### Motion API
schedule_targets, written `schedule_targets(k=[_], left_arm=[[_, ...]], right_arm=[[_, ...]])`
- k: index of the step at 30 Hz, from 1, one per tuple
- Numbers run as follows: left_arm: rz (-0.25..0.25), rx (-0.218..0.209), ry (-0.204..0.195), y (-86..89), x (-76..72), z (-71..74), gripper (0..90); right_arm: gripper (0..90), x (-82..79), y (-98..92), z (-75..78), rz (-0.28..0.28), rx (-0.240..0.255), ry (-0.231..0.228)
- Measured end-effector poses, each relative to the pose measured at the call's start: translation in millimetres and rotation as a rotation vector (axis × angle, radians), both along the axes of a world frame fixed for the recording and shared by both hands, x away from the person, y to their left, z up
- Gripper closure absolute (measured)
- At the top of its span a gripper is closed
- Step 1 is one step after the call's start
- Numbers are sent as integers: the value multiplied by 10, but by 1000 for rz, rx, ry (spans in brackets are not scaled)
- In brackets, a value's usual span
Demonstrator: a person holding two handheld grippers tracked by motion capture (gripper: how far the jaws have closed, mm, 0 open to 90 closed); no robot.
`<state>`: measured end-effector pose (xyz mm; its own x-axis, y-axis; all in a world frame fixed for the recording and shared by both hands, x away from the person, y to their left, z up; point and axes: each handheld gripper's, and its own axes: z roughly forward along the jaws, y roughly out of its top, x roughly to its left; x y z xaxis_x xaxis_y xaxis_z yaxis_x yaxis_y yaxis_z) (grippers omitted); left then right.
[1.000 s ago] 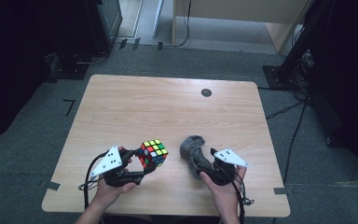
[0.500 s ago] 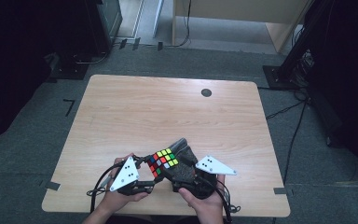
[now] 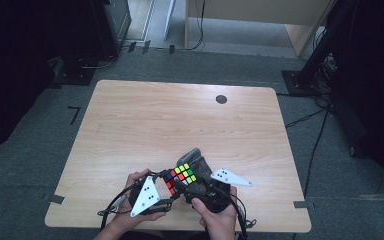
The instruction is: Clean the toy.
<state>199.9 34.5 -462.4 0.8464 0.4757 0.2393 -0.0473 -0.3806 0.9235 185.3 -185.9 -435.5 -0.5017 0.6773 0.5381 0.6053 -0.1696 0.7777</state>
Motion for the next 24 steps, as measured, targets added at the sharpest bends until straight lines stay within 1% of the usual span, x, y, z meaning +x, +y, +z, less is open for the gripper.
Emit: schedule_targets(k=[2, 3, 4, 5, 6, 8, 12, 13, 15, 17, 18, 19, 21, 22, 24], left_arm=[[0, -4, -3, -10, 0, 3, 331], [-4, -13, -4, -16, -4, 8, 310], [-5, -20, -5, -26, -12, 17, 276], [3, -15, -11, -42, -24, 26, 210], [8, -7, -19, -56, -34, 31, 179], [2, 1, -14, -67, -41, 33, 190], [6, 3, -22, -50, -37, 34, 315], [4, 5, -22, -47, -36, 38, 323], [8, 15, -23, -52, -37, 37, 328], [12, 37, -20, -56, -33, 25, 331], [13, 49, -22, -55, -30, 15, 333], [10, 49, -14, -49, -19, 9, 335], [9, 27, 25, -20, 23, 16, 337], [20, 15, 37, 0, 48, 19, 337], [50, -21, 79, 70, 119, 31, 338]], right_arm=[[343, -33, 30, 20, -16, -31, -19], [343, -50, 51, 30, -24, -50, -24], [343, -62, 78, 33, -25, -75, -31], [343, -75, 108, 28, -21, -100, -31], [343, -86, 134, 18, -19, -116, -36], [343, -102, 177, 9, -20, -140, -50], [343, -124, 213, 15, -28, -177, -68], [343, -128, 217, 17, -30, -183, -73], [343, -131, 225, 19, -33, -187, -73], [341, -119, 228, 7, -25, -199, -71], [338, -100, 223, -4, -11, -203, -60], [333, -76, 210, -11, 8, -203, -44], [316, -44, 165, -6, 31, -166, -30], [301, -42, 138, 16, 28, -140, -38], [280, -50, 81, 85, 18, -102, -84]])
